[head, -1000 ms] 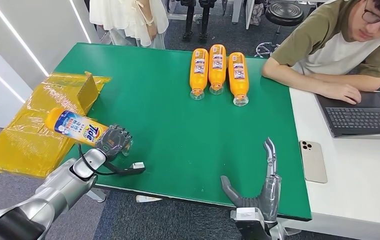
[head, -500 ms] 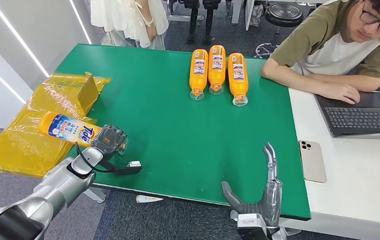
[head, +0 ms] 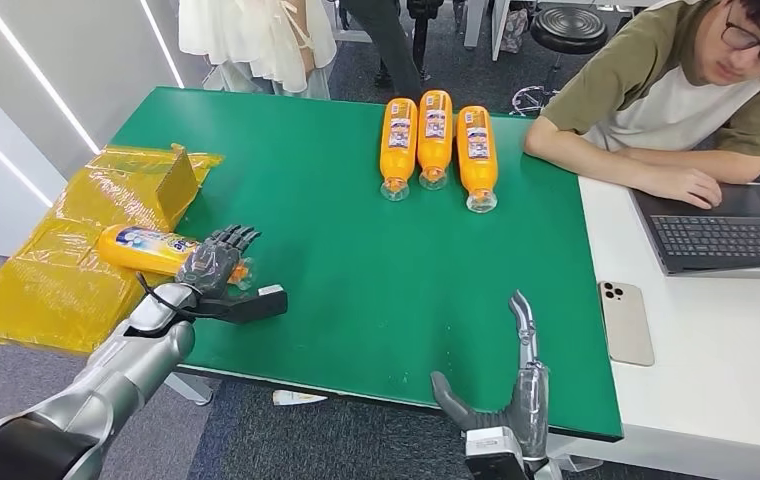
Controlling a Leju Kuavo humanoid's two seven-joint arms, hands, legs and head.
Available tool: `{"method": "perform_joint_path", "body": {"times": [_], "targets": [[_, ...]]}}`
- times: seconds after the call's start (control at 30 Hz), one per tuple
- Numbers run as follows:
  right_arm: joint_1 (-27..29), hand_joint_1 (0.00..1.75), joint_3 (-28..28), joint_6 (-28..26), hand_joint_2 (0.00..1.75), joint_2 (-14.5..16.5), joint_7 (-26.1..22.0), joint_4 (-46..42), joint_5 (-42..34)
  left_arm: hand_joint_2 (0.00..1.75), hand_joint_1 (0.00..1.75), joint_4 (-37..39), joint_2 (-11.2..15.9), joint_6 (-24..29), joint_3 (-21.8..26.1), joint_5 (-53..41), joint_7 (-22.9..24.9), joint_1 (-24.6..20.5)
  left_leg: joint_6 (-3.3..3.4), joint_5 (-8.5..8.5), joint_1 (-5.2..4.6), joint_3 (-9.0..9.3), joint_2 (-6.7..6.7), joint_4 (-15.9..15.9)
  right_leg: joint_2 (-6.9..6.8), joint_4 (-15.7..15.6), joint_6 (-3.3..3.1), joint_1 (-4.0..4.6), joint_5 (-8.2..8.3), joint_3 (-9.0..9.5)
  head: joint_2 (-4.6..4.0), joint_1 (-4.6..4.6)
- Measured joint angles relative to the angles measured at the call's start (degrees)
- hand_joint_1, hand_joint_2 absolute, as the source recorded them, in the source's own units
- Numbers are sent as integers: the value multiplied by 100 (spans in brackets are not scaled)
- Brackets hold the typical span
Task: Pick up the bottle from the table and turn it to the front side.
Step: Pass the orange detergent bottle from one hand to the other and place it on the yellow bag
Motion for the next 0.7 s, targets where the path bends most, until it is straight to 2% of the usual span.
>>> {"method": "perform_joint_path", "body": {"times": [0.1,0.27,0.4,0.53,0.63,0.7], "targets": [[-8,0,27,0,175,-78,-284,57,-280,175,0,-2,-135,26,745,789,-490,129,1,-2,-1,-2,7,0,7,-1,0,0,0,-3,0,0],[-12,0,37,0,175,-138,-335,125,-343,175,0,-2,-145,191,1674,1492,-618,229,2,-3,0,-3,1,0,2,-2,1,0,-2,-6,0,-1],[-11,0,39,0,175,-142,-303,160,-281,175,0,-26,-167,364,2190,1946,-743,229,1,-2,1,-3,0,0,1,-1,-2,1,-4,-8,0,-2],[-61,0,52,0,175,-112,-255,193,-170,175,0,-124,-399,751,3031,3739,-952,41,0,0,1,-4,0,0,0,0,-4,1,-1,-9,0,-1],[-237,0,105,0,175,-76,-227,284,-214,175,0,-328,-659,802,3760,5064,-1628,-168,1,2,-1,-4,-2,1,-3,-2,-4,0,3,-6,0,-1],[-327,0,134,0,175,-69,-215,338,-233,175,0,-617,-834,751,3978,5519,-1935,-190,2,2,-2,-4,-8,2,-10,-2,-4,-2,3,-2,0,-1]]}}
